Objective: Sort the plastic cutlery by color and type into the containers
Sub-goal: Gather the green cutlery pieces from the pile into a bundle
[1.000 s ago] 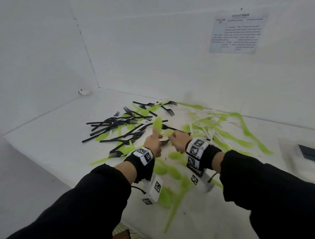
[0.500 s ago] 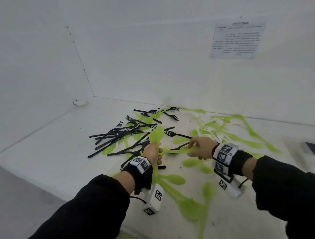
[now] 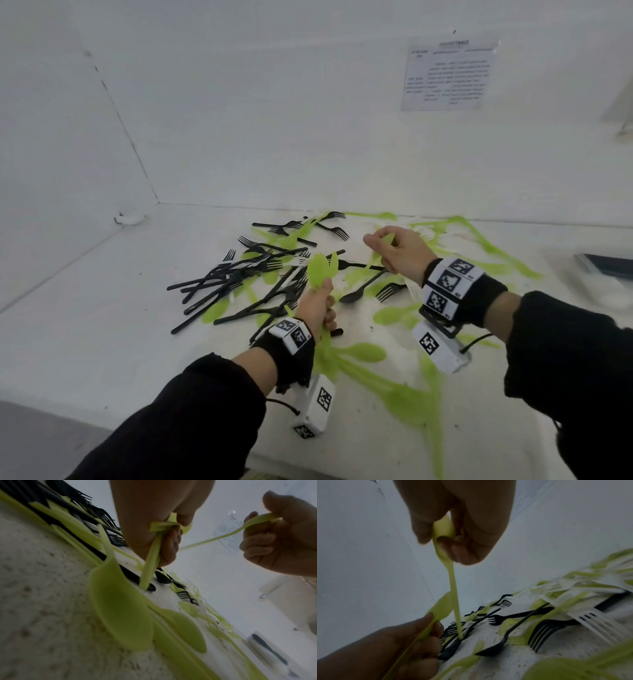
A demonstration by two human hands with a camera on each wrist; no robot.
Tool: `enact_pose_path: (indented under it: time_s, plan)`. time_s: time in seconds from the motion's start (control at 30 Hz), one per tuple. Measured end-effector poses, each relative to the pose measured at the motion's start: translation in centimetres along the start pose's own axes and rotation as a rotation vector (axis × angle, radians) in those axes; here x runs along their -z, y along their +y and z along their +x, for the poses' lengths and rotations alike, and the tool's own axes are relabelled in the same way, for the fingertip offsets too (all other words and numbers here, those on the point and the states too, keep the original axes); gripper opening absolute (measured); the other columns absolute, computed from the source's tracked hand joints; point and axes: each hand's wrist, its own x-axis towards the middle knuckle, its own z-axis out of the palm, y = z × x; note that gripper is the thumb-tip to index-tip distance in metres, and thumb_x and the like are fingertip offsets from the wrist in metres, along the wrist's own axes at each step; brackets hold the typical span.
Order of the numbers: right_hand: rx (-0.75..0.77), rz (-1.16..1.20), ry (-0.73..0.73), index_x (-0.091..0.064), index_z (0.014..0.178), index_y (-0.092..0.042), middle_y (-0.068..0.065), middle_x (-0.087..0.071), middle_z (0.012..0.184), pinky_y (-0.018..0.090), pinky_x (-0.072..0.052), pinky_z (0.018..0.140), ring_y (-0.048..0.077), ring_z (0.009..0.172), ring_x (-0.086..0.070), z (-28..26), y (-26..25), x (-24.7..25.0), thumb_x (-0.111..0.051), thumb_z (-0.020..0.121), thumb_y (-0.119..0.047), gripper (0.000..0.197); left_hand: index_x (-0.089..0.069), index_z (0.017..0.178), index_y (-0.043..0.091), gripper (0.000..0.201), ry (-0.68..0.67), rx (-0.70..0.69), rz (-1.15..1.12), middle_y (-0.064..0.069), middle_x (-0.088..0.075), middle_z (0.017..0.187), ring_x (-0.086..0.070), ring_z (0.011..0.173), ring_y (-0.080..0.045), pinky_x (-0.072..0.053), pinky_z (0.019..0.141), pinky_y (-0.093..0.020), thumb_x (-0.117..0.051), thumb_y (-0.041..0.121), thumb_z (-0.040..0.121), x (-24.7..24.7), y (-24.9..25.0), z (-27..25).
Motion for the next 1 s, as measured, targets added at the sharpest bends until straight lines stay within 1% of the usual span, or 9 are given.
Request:
enact_pose_path:
  time_s: [0.1,0.2,0.3,0.4,0.53,0.63,0.73,0.83,1.0]
  plan:
    - [-0.011,-0.189,0.043,-0.041,0.061,-0.010,0.003,-0.044,0.054,0.028,-0.034,0.059,0.020,0.050,-0.042,-0.1,-1.0,-1.4,-0.034,0.094,-0.051,0.054,-0.040,0.080,0.016,0.023,-0.036,-0.027,0.002,0.003,-0.032,0.061,-0.027,0.034,-0.006,-0.025,0.037,-0.015,-0.047,0.029,0.098,0.3,0.0,-0.1]
    - [-0.104,-0.075,-0.213,-0.035,0.057,-0.014,0.003,-0.036,0.051,0.024,-0.042,0.052,0.016,0.043,-0.043,-0.6,-1.5,-2.8,-0.033,0.094,-0.048,0.050,-0.041,0.081,0.016,0.020,-0.080,-0.061,0.034,0.001,-0.033,0.066,-0.029,0.035,-0.005,-0.025,0.037,-0.015,-0.044,0.024,0.099,0.5,-0.4,-0.3]
    - [-0.244,0.148,-0.393,-0.046,0.095,-0.007,0.007,-0.044,0.064,0.017,-0.049,0.047,0.011,0.050,-0.054,-0.9,-1.8,-3.6,-0.048,0.096,-0.014,0.007,-0.041,0.081,0.017,0.019,-0.091,-0.105,0.066,0.001,-0.034,0.069,-0.032,0.041,-0.006,-0.028,0.037,-0.016,-0.043,0.022,0.100,0.8,-0.6,-0.3]
    - [-0.224,0.020,-0.406,-0.043,0.122,-0.004,0.007,-0.057,0.068,0.014,-0.050,0.054,0.005,0.051,-0.059,-0.9,-2.2,-3.9,-0.054,0.092,-0.008,0.032,-0.046,0.086,0.019,0.013,-0.068,-0.168,0.098,0.002,-0.035,0.069,-0.032,0.048,-0.009,-0.028,0.038,-0.017,-0.046,0.022,0.098,1.2,-0.5,-0.5]
    - [-0.079,-0.166,-0.332,-0.057,0.113,-0.005,0.000,-0.064,0.066,0.033,-0.053,0.081,0.007,0.060,-0.063,-0.9,-2.6,-2.9,-0.075,0.076,-0.017,0.042,-0.046,0.084,0.018,0.014,-0.001,-0.234,0.056,0.001,-0.038,0.065,-0.033,0.037,-0.007,-0.029,0.036,-0.017,-0.053,0.020,0.095,1.8,0.1,-0.5]
    - [-0.047,-0.082,-0.176,-0.059,0.097,-0.008,-0.004,-0.064,0.051,0.023,-0.056,0.061,0.006,0.046,-0.061,-0.9,-2.5,-2.9,-0.078,0.073,-0.025,0.035,-0.041,0.078,0.017,0.022,0.007,-0.281,0.050,0.001,-0.038,0.064,-0.032,0.034,-0.007,-0.028,0.036,-0.017,-0.056,0.019,0.094,2.2,0.3,-0.6]
    - [0.013,-0.146,-0.038,-0.055,0.077,-0.015,-0.007,-0.053,0.045,0.018,-0.038,0.043,0.005,0.034,-0.044,-1.0,-2.6,-3.4,-0.074,0.077,-0.032,0.026,-0.041,0.080,0.018,0.021,-0.052,-0.279,0.137,0.003,-0.037,0.063,-0.030,0.039,-0.008,-0.026,0.038,-0.016,-0.056,0.022,0.094,2.2,0.2,-1.1]
    - [0.002,-0.099,0.059,-0.052,0.063,-0.020,-0.004,-0.044,0.055,0.022,-0.033,0.049,0.010,0.046,-0.040,-1.1,-1.9,-4.3,-0.064,0.085,-0.036,0.030,-0.042,0.081,0.018,0.019,-0.142,-0.243,0.207,0.003,-0.035,0.061,-0.032,0.035,-0.004,-0.026,0.036,-0.015,-0.053,0.024,0.095,1.5,-0.2,-1.9]
    - [-0.131,0.096,0.160,-0.051,0.068,-0.022,-0.001,-0.049,0.065,0.038,-0.056,0.063,0.016,0.052,-0.053,-1.4,-0.8,-5.7,-0.057,0.091,-0.033,0.026,-0.040,0.081,0.018,0.027,-0.206,-0.177,0.198,0.002,-0.035,0.061,-0.030,0.035,-0.004,-0.024,0.036,-0.017,-0.036,0.035,0.101,0.6,-0.6,-2.9]
